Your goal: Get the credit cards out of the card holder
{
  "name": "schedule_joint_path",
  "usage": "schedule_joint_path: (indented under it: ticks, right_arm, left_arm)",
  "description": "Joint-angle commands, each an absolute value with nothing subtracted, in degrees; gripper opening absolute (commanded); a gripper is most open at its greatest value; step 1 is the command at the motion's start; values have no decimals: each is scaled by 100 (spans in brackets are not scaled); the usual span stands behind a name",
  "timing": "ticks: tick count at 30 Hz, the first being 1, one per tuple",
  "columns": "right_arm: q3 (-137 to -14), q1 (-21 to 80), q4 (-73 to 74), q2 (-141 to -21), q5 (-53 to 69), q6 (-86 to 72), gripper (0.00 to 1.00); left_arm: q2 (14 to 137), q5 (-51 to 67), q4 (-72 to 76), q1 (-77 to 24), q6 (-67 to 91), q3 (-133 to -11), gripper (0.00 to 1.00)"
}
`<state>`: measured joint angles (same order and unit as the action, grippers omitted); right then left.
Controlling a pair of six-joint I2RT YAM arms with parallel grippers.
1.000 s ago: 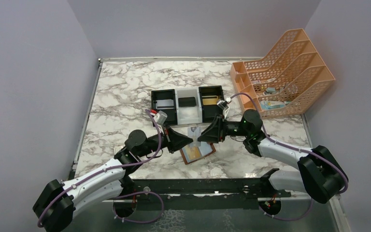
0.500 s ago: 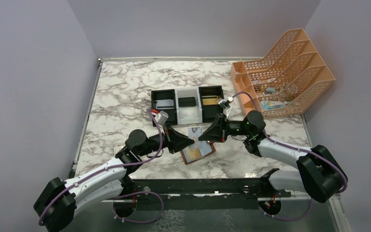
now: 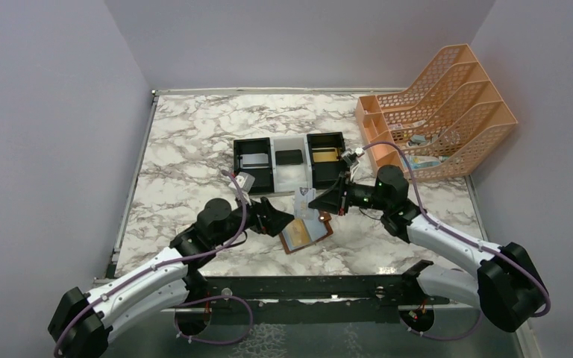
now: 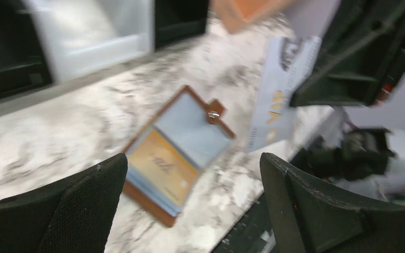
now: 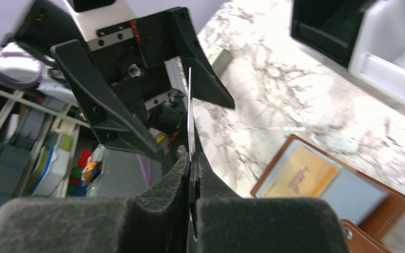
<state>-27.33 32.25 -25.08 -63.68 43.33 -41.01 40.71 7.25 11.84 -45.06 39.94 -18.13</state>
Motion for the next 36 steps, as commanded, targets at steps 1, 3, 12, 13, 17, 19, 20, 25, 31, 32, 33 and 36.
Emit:
schedule_joint_path:
  ticks: [1,3,12,13,17,19,20,25,31,32,33,36]
  right_arm:
    - [-2934,3239,-1813,-6231,3506,-3592,1]
    - [-2944,3256,-1888,-6168,3380,-3472,1]
    - [-3712,3877,-1107,-6260,2013,-2354,1]
    - [-3795,3989,-1082,-6313,1791,-2221,1]
    - [-4388,4602,-777,-6776,734,-1496,1]
    - [-4708,4798,-651,-7101,309,-1275,1]
    - [-4842,4825,-611,-7261,228,-1171,1]
    - [-5461,4989,-446,-7972,-158,-555,1]
    - [-6310,5027,-209,-8868,-539,124,1]
    - [-6431,5023,-211,-9013,-511,189,1]
    - [-6571,5027,-210,-9130,-458,259,1]
    - [-7012,5024,-174,-9539,-347,369,1]
  left_arm:
    - [3588,-1305,-898,-4491,3999,-2272,99]
    - [3381,-1560,-1167,-4487,4039,-2316,99]
    - [2923,-2845,-2321,-4485,4567,-2532,99]
    - [2931,-2940,-2417,-4485,4631,-2543,99]
    - [3118,-3159,-2643,-4483,4797,-2576,99]
    - [3283,-3187,-2683,-4465,4730,-2596,99]
    - [3357,-3164,-2699,-4454,4628,-2606,99]
    - [3583,-3064,-2784,-4160,4537,-2622,99]
    - [4254,-2276,-2168,-3230,4139,-2732,99]
    - [4416,-1983,-2056,-2966,4090,-2728,99]
    - [4579,-1752,-1988,-2712,4068,-2743,99]
    - [4782,-1248,-1775,-2106,3984,-2732,99]
